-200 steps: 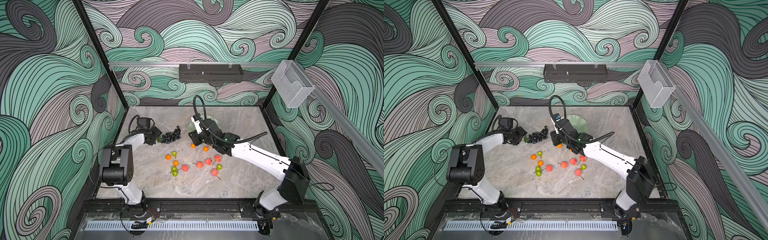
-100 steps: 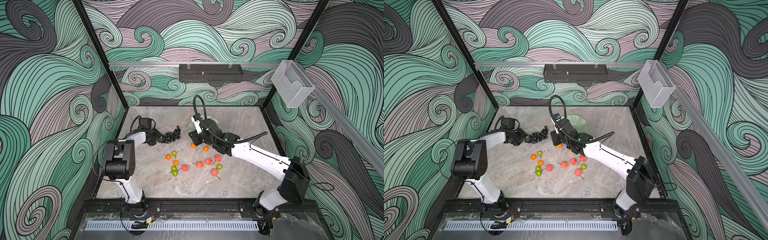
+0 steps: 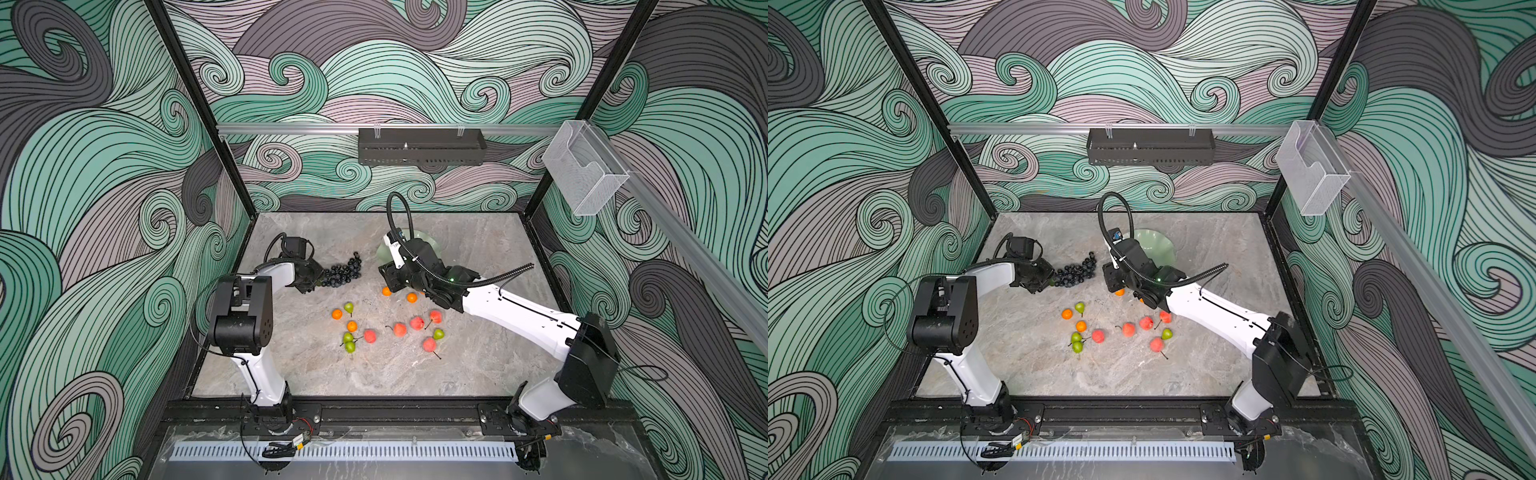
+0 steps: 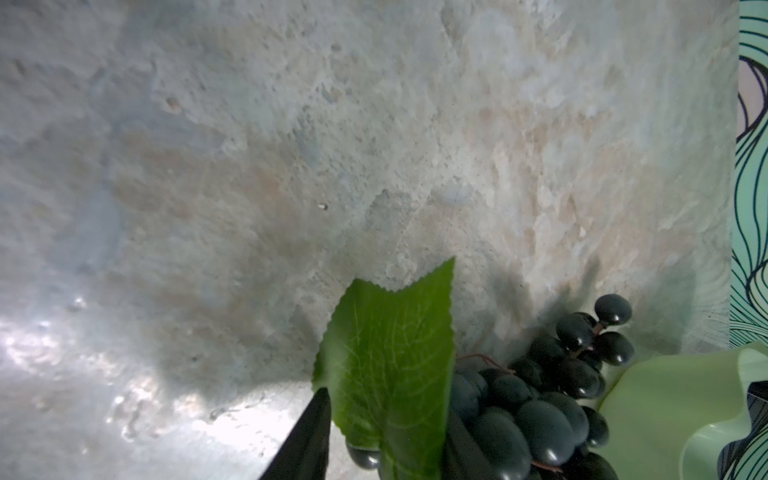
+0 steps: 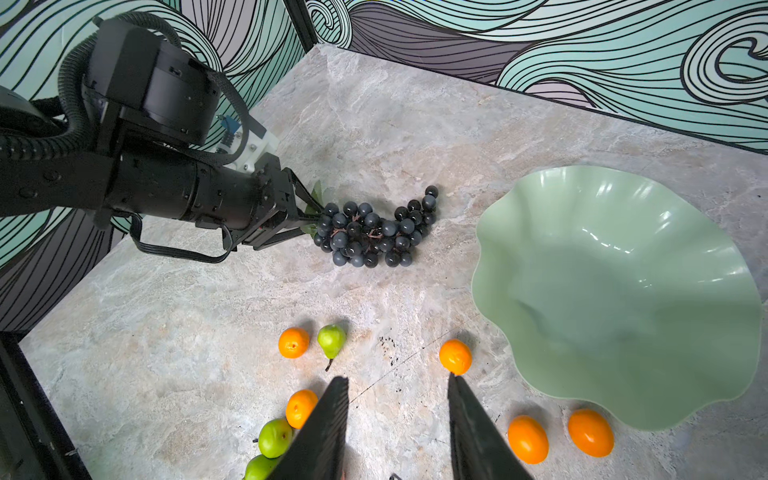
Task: Place and organize the fake fruits in the fruit bowl
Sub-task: 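Lower the left gripper onto the grape bunch stem and close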
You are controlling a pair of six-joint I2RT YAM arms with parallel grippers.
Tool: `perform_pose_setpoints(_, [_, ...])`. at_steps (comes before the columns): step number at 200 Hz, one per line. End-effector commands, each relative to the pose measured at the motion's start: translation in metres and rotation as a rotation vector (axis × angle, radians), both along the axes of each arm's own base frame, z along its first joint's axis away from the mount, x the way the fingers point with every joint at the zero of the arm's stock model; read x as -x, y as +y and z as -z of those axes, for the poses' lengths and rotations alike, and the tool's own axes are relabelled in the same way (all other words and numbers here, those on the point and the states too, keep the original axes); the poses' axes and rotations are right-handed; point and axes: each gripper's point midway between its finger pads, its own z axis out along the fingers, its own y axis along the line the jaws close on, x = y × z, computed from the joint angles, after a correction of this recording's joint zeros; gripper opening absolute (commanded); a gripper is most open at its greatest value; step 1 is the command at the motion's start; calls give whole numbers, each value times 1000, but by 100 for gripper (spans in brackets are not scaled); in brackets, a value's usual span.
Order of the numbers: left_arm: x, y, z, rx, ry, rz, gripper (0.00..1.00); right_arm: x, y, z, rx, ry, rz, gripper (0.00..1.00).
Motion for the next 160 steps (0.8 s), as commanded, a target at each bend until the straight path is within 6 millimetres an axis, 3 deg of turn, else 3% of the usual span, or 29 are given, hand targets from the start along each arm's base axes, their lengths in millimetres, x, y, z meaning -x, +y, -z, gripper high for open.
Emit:
perform_pose_setpoints(1, [-8,-4,-3,5,3,12,39,-2,-8,-4,-4,-11,27,41])
perform_pose_setpoints(160, [-24,-19,3,80,-10,22,23,0,-9,4,-1,12,30,41])
